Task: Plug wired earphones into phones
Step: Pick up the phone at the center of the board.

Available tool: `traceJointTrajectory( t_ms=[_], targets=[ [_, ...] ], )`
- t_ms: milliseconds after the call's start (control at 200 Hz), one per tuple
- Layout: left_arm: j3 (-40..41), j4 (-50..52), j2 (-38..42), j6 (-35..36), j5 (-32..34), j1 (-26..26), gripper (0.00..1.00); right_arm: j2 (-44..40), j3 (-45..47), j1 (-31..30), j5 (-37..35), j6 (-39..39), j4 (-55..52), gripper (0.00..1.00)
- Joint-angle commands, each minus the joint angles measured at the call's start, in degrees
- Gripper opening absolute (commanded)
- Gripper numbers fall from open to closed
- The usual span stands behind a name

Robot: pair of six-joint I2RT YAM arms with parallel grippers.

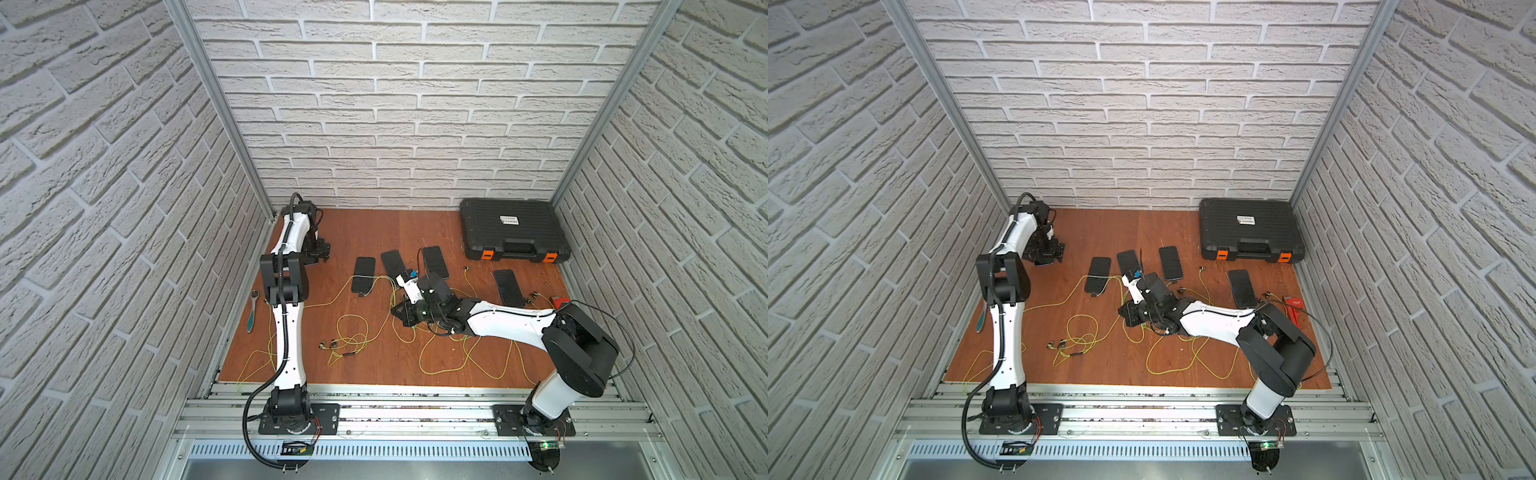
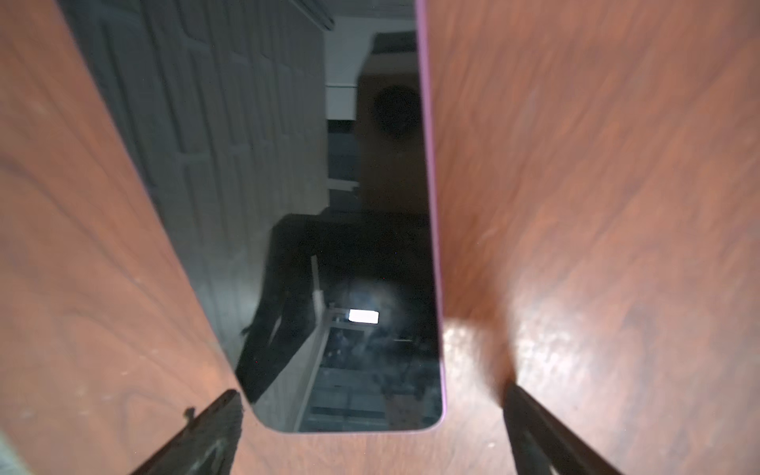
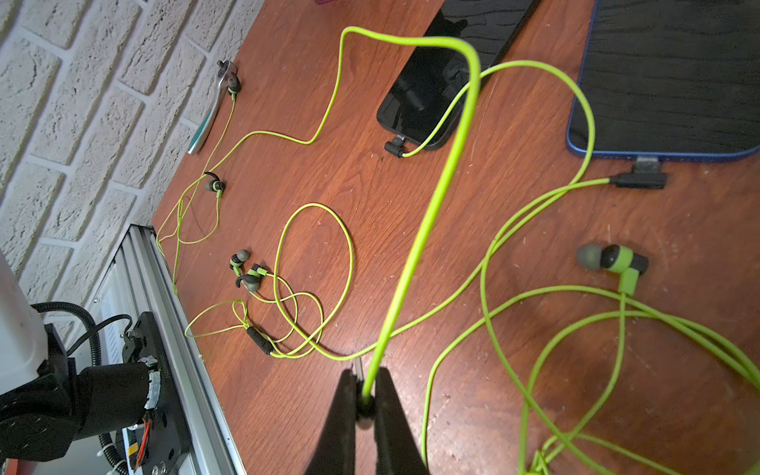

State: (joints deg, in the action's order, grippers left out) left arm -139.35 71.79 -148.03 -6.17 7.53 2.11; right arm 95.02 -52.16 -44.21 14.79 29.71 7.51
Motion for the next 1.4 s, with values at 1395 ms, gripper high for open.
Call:
traceJointTrajectory(
  t_ms=[1395],
  targets=[
    [34.28,-8.71,16.32,-13.16,-5.28,-5.14,0.76,-5.12,2.18,-0.12,-2.97,-2.56,-0.58,0.06]
  ],
)
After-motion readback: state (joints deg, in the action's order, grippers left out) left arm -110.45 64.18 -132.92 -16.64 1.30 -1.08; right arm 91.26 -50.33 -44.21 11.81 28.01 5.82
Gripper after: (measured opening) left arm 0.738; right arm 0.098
